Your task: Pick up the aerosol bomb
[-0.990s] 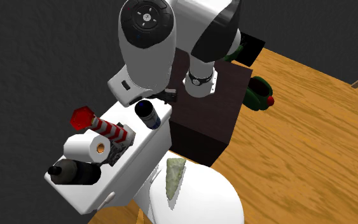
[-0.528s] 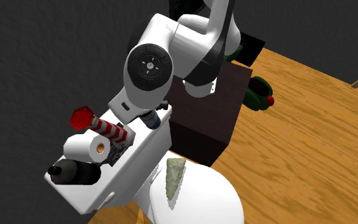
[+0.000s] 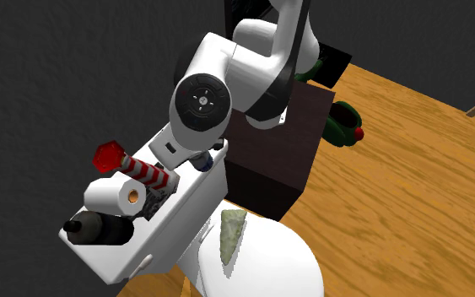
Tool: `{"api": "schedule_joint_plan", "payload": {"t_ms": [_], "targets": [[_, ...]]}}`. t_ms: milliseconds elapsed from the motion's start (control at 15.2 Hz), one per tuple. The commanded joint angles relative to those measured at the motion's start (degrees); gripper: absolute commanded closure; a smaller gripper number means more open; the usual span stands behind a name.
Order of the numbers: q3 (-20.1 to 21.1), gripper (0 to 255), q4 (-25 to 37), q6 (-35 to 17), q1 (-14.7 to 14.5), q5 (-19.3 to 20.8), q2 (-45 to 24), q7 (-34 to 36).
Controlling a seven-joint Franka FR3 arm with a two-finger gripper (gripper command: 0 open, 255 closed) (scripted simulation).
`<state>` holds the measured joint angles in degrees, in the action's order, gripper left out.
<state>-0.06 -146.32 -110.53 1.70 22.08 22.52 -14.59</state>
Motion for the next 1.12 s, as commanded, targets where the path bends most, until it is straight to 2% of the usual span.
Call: {"api": "schedule_joint_plan", "payload": {"t_ms": [0, 396, 1056], "targets": [[-0.01, 255, -0.13, -0.02, 0.00, 0.00, -0.04, 0.02], [-0.05, 255, -0.03, -0.11, 0.05, 0.05, -0.22, -0.01], [0.29, 255, 5.09, 7.83, -0.25, -1.16, 3.02, -2.76]]}}
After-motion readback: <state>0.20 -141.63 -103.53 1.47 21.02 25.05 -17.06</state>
